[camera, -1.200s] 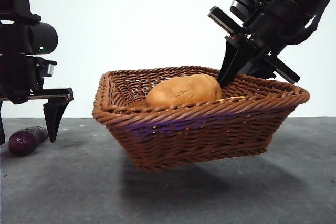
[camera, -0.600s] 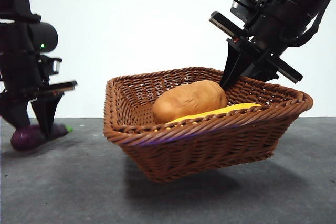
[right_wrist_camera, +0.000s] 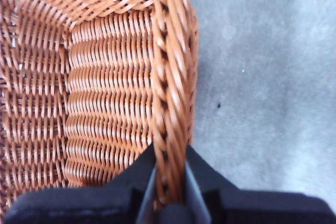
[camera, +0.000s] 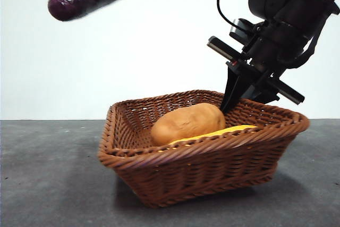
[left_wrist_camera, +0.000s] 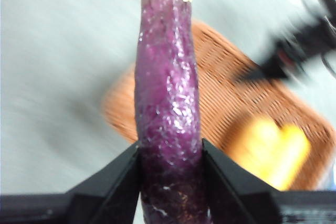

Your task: Help me put the vegetables on the table into the basket

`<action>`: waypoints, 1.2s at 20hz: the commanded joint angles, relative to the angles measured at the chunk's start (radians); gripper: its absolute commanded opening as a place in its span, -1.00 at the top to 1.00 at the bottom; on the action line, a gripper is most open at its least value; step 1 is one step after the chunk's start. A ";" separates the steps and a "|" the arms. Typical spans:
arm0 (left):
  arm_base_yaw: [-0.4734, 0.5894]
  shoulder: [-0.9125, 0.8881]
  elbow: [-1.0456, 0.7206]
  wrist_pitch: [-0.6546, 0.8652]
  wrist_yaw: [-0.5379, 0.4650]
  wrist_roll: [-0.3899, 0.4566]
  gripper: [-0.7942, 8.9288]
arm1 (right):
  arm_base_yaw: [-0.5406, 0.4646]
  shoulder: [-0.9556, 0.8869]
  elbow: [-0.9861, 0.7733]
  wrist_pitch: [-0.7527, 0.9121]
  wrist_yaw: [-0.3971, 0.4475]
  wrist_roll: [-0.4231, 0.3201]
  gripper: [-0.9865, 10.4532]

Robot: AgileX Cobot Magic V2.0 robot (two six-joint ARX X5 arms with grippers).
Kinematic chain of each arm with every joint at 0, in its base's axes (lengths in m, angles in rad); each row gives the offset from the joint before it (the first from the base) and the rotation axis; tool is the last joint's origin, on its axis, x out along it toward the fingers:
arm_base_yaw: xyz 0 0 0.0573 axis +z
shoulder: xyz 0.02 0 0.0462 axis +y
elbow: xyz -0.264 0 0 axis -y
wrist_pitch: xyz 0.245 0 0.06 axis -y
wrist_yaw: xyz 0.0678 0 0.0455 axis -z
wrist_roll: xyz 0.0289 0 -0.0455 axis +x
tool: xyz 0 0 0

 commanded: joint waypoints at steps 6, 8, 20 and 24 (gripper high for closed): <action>-0.159 0.201 -0.005 0.107 -0.080 -0.301 0.85 | 0.007 -0.005 0.003 0.125 -0.081 0.100 0.84; -0.159 0.271 -0.005 0.139 -0.074 -0.385 0.85 | 0.007 -0.005 0.003 0.132 -0.081 0.098 0.84; -0.175 0.349 -0.005 0.075 -0.120 -0.490 0.10 | 0.007 -0.005 0.003 0.148 -0.058 0.072 0.84; -0.175 0.345 -0.004 0.063 -0.119 -0.460 0.10 | 0.007 -0.005 0.003 0.127 -0.062 0.071 0.84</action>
